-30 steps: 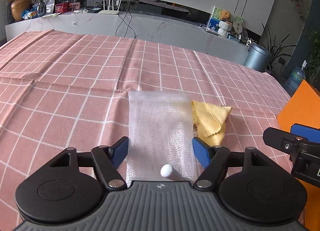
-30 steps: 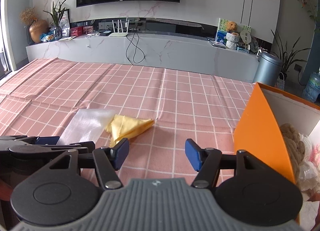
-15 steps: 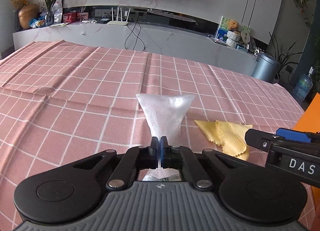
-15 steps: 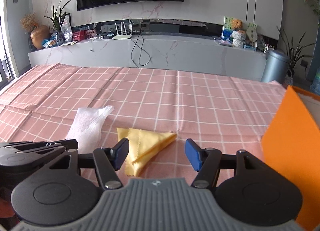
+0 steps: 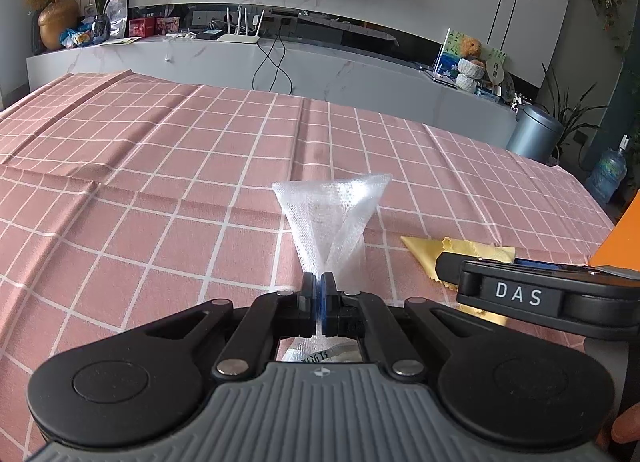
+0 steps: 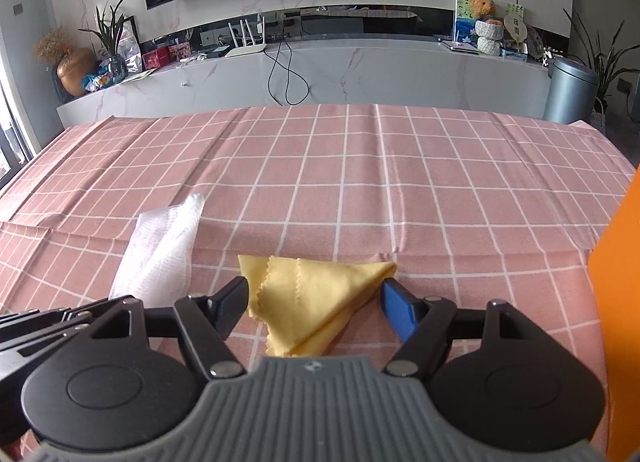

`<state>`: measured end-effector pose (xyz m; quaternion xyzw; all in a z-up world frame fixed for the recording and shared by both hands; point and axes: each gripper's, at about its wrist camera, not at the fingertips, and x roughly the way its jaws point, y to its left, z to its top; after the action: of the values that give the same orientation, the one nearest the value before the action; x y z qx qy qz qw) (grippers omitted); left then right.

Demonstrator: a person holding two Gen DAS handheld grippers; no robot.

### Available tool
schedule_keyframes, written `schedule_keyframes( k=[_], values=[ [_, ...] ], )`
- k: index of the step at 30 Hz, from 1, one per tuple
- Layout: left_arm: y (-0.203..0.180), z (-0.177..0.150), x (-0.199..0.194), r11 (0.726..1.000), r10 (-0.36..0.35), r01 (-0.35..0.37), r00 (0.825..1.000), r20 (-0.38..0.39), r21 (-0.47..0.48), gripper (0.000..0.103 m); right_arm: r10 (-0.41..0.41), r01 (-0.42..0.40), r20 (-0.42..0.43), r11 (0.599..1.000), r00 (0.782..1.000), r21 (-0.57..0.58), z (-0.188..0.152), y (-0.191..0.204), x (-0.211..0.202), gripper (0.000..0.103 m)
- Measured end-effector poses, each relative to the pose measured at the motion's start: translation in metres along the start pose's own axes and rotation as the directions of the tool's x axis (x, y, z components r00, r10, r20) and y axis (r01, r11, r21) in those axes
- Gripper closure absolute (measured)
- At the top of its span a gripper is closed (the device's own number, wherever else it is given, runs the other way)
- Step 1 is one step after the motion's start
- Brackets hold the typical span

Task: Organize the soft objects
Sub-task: 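Grasp the clear plastic bag with the left tool while the right tool grasps the yellow cloth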

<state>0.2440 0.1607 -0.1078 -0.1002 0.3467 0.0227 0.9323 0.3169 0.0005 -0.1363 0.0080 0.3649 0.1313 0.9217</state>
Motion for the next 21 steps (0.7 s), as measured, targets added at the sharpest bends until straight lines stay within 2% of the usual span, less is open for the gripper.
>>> schedule_keyframes(
  k=[3, 5, 7, 8, 9, 10, 12, 15, 21],
  values=[
    [-0.001, 0.000, 0.000, 1.000, -0.001, 0.001, 1.000, -0.002, 0.000, 0.101, 0.012, -0.012, -0.007, 1.000, 1.000, -0.012, -0.002, 0.002, 0.006, 0.034],
    [-0.001, 0.000, 0.001, 1.000, -0.001, 0.001, 1.000, -0.003, -0.002, 0.101, 0.007, -0.007, -0.005, 0.999, 1.000, -0.053, -0.003, 0.008, 0.007, 0.039],
    [-0.002, 0.000, 0.001, 1.000, -0.003, 0.003, 1.000, -0.004, -0.001, 0.101, -0.004, 0.004, -0.003, 0.994, 1.000, -0.114, -0.005, 0.015, 0.007, 0.064],
    [-0.003, -0.001, 0.000, 1.000, -0.004, 0.004, 1.000, -0.004, -0.001, 0.101, -0.010, 0.010, 0.005, 0.990, 1.000, -0.143, -0.006, 0.018, 0.006, 0.071],
    [-0.003, -0.001, 0.000, 1.000, -0.004, 0.004, 1.000, -0.005, -0.001, 0.102, 0.011, -0.011, 0.005, 0.989, 1.000, -0.150, -0.006, 0.018, 0.005, 0.089],
    [-0.004, -0.001, -0.001, 1.000, -0.005, 0.005, 1.000, -0.005, 0.000, 0.102, 0.012, -0.011, 0.006, 0.987, 1.000, -0.160, -0.006, 0.018, 0.004, 0.095],
    [-0.005, -0.001, -0.002, 1.000, -0.006, 0.006, 1.000, -0.004, 0.003, 0.102, -0.007, 0.008, 0.007, 0.981, 1.000, -0.194, -0.006, 0.021, 0.004, 0.098],
    [-0.006, -0.001, -0.007, 1.000, -0.005, 0.005, 1.000, -0.001, 0.000, 0.101, -0.007, 0.006, -0.002, 0.984, 1.000, -0.177, -0.004, 0.017, 0.001, 0.099],
    [-0.013, -0.003, -0.026, 1.000, -0.014, 0.014, 1.000, 0.018, -0.006, 0.102, -0.001, 0.013, 0.063, 0.979, 0.998, -0.203, -0.006, 0.019, -0.033, 0.099]
  ],
)
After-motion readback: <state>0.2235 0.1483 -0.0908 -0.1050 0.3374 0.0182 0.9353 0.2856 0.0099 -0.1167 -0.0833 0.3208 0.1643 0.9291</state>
